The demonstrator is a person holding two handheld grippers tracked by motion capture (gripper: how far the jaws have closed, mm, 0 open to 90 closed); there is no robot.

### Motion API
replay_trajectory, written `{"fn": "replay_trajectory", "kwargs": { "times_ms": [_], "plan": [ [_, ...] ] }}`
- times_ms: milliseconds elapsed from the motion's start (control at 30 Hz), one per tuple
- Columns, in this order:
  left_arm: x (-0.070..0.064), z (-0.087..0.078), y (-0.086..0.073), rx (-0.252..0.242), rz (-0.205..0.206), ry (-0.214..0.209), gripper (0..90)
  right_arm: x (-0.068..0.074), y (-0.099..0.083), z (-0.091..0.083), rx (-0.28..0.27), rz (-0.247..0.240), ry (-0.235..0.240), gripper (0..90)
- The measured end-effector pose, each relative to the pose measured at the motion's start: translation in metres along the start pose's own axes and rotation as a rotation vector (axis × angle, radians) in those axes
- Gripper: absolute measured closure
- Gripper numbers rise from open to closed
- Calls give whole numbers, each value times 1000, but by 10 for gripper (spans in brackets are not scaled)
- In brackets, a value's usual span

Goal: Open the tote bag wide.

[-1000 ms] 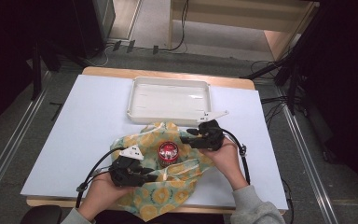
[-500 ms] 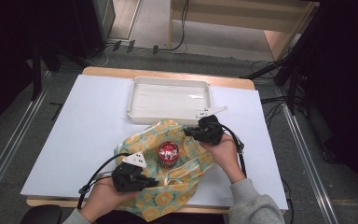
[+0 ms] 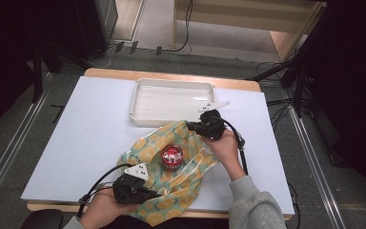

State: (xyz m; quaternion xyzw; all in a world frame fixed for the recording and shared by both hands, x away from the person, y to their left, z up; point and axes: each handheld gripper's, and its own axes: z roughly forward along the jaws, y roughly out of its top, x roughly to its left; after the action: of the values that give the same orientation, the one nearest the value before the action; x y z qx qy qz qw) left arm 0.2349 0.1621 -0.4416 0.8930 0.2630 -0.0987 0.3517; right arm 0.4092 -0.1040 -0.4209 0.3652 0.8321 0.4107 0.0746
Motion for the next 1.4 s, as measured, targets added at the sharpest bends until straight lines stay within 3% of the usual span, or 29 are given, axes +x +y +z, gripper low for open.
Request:
{"fn": "replay_trajectory", "kwargs": {
  "times_ms": [300, 433, 800, 900, 1200, 1400],
  "plan": [
    [-2, 2, -8, 41, -7, -24, 900, -12, 3, 6, -7, 36, -28, 898],
    [0, 0, -7, 17, -18, -16, 890, -11, 2, 8, 8, 33, -42, 885],
    [2, -24, 10, -75, -23, 26, 782, -1, 5, -16, -32, 15, -6, 576],
    [4, -31, 19, -87, -17, 46, 775, 1, 6, -27, -63, 15, -5, 556],
    [25, -48, 52, -114, -22, 107, 809, 25, 6, -40, -63, -31, 24, 820],
    [40, -48, 66, -122, -35, 121, 838, 35, 2, -34, -48, -33, 49, 888]
  ]
}}
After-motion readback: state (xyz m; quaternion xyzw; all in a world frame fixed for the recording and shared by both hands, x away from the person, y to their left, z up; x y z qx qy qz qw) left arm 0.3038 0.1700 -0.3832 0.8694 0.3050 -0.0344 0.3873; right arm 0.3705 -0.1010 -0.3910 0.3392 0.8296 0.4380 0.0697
